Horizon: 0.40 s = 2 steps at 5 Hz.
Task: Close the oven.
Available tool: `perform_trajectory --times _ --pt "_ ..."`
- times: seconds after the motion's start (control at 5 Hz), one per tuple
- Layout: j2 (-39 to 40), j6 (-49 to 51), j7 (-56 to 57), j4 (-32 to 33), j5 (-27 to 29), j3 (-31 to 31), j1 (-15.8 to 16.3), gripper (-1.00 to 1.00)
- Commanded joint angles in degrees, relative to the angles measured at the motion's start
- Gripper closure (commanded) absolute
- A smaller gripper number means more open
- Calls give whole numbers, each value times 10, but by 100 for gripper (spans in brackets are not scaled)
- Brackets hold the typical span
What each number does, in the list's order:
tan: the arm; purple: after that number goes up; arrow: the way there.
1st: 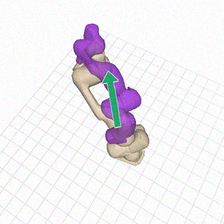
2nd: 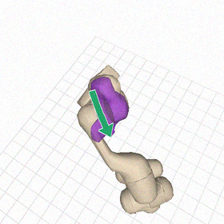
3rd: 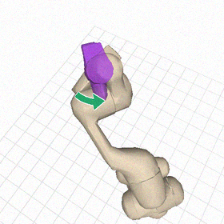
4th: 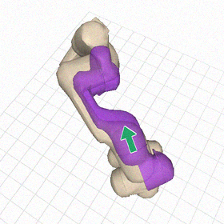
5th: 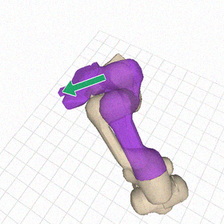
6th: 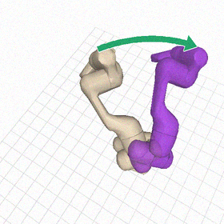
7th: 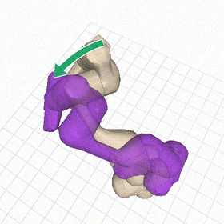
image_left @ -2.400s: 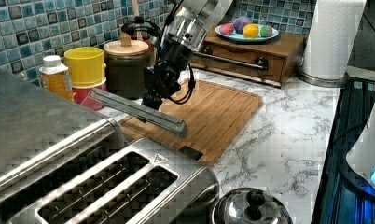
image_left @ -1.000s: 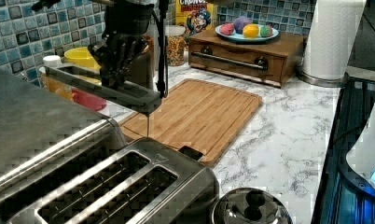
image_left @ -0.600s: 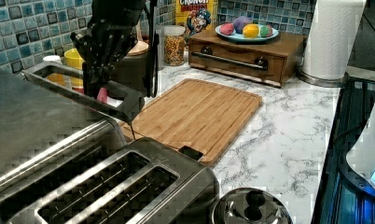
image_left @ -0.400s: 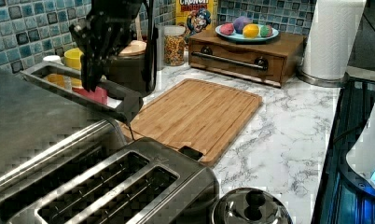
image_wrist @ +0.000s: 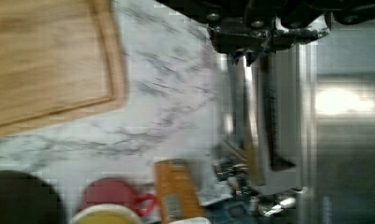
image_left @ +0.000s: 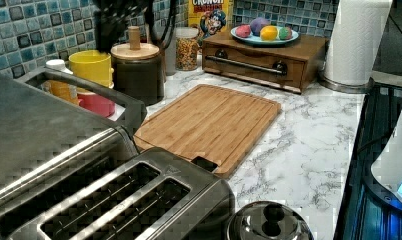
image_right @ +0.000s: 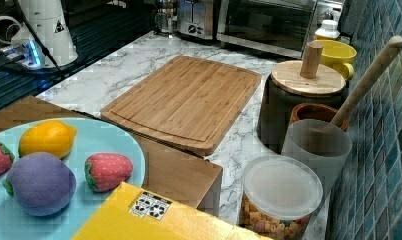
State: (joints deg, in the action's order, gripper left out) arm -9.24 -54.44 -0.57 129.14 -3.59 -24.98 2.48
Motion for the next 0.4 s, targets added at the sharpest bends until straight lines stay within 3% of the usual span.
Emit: perform_trajectory --times 0.2,0.4 --pt "91 184 -25 -194 -143 -28 -6 100" --pt "91 184 -25 -194 -143 -26 -4 100"
